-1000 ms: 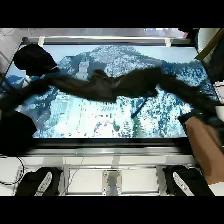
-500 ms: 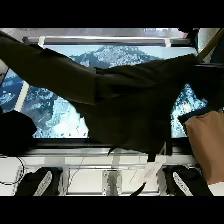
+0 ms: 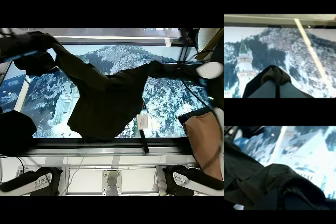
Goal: Fold the clothes and pants, and hang the long-sleeved shirts on hangers.
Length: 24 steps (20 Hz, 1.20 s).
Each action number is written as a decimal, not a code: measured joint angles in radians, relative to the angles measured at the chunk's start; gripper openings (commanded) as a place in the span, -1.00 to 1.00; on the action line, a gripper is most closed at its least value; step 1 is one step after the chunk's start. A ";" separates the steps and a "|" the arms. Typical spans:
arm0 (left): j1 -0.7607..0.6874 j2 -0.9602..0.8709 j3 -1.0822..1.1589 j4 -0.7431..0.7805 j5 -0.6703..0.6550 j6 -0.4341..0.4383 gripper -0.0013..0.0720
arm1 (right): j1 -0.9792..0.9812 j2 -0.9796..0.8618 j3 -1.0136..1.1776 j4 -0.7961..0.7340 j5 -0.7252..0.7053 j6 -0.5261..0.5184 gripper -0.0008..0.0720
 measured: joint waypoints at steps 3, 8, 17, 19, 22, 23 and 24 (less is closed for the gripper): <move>-0.016 -0.125 0.001 0.014 0.078 -0.009 -0.94 | 0.000 -0.172 0.025 0.022 -0.117 -0.023 -0.93; -0.043 -0.183 -0.002 0.068 -0.072 0.010 -0.94 | -0.017 -0.273 0.044 -0.031 -0.142 -0.055 -0.93; -0.106 0.098 -0.462 0.114 -0.363 -0.041 -0.94 | -0.048 -0.285 -0.098 -0.200 0.043 -0.062 -0.93; -0.116 0.183 -0.559 0.115 -0.375 -0.072 -0.94 | -0.049 -0.285 -0.128 -0.211 0.050 -0.062 -0.92; -0.124 0.299 -0.630 0.115 -0.346 -0.113 -0.94 | -0.049 -0.285 -0.130 -0.217 0.045 -0.061 -0.93; -0.124 0.333 -0.640 0.115 -0.327 -0.125 -0.94 | -0.049 -0.285 -0.119 -0.213 0.045 -0.060 -0.93; -0.125 0.366 -0.649 0.115 -0.312 -0.148 -0.94 | -0.049 -0.285 -0.100 -0.209 0.045 -0.060 -0.93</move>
